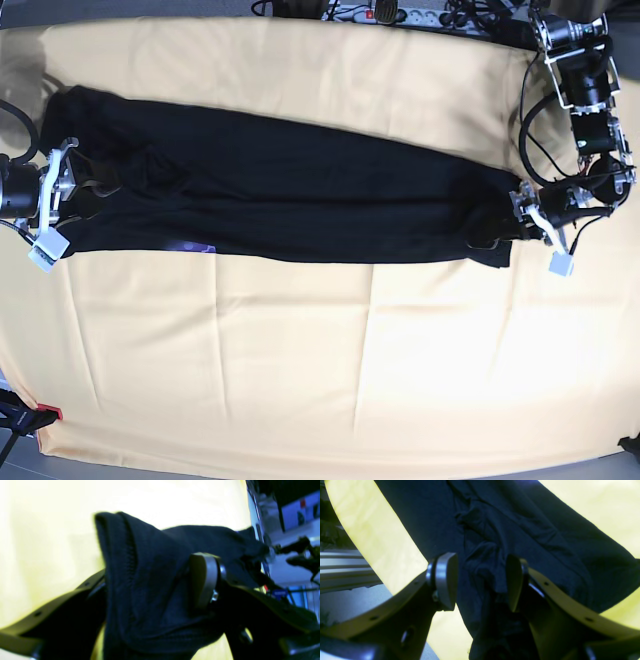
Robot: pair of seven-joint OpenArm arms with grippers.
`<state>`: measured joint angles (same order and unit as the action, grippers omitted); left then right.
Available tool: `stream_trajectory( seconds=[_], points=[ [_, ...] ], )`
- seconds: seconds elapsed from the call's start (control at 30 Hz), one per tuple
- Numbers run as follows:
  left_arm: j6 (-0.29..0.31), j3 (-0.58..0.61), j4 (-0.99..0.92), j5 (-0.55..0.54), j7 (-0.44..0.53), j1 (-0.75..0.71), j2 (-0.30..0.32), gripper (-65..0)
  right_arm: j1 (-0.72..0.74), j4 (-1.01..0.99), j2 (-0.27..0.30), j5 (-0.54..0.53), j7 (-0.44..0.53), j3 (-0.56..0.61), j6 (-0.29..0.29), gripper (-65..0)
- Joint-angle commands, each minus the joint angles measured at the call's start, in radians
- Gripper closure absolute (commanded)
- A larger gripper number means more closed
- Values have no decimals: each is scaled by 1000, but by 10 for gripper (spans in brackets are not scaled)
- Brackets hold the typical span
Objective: Fold the T-shirt properly
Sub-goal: 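Grasp the hem end with the left gripper and fold it toward the collar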
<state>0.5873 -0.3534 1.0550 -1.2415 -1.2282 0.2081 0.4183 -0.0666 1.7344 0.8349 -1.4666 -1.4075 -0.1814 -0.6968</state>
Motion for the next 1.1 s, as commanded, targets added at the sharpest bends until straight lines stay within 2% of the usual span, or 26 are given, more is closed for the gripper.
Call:
stream_trajectory(
  seconds=[0.0, 0.03, 0.07, 0.1, 0.17, 0.2, 0.3, 0.43, 0.7, 0.8, 0.9, 1.07],
  points=[
    [-11, 24, 3, -1, -44, 3, -8, -390, 14, 12, 24, -17, 11, -16, -1, -330],
    [-11, 34, 3, 0, -44, 3, -8, -368, 14, 12, 24, -17, 11, -16, -1, -330],
    [-12, 40, 3, 0, -41, 4, -8, -313, 14, 12, 24, -17, 11, -16, -1, -330],
    [-12, 40, 3, 6, -35, 6, -8, -228, 14, 12, 24, -17, 11, -16, -1, -330],
    [-12, 38, 3, 29, -25, 13, -2, -13, 14, 12, 24, -17, 11, -16, -1, -330],
    [-14, 36, 3, 43, -24, 21, 2, 0, 14, 12, 24, -17, 11, -16, -1, -330],
    [-43, 30, 3, 69, -5, 45, 20, 0, 14, 12, 24, -17, 11, -16, -1, -330],
    [-43, 30, 3, 87, -6, 94, 74, 0, 14, 12, 24, -17, 11, -16, -1, -330],
    [-47, 30, 3, 145, 21, 147, 247, 0, 14, 12, 24, -17, 11, -16, -1, -330],
    [-88, 30, 3, 137, 19, 147, 304, 0, 14, 12, 24, -17, 11, -16, -1, -330],
    [-88, 30, 3, 65, -28, 147, 340, 0, 14, 12, 23, -17, 11, -16, -1, -330],
    [-10, 30, 3, -216, -168, 147, 340, 0, 14, 12, -32, -17, 11, -16, -1, -330]
  ],
)
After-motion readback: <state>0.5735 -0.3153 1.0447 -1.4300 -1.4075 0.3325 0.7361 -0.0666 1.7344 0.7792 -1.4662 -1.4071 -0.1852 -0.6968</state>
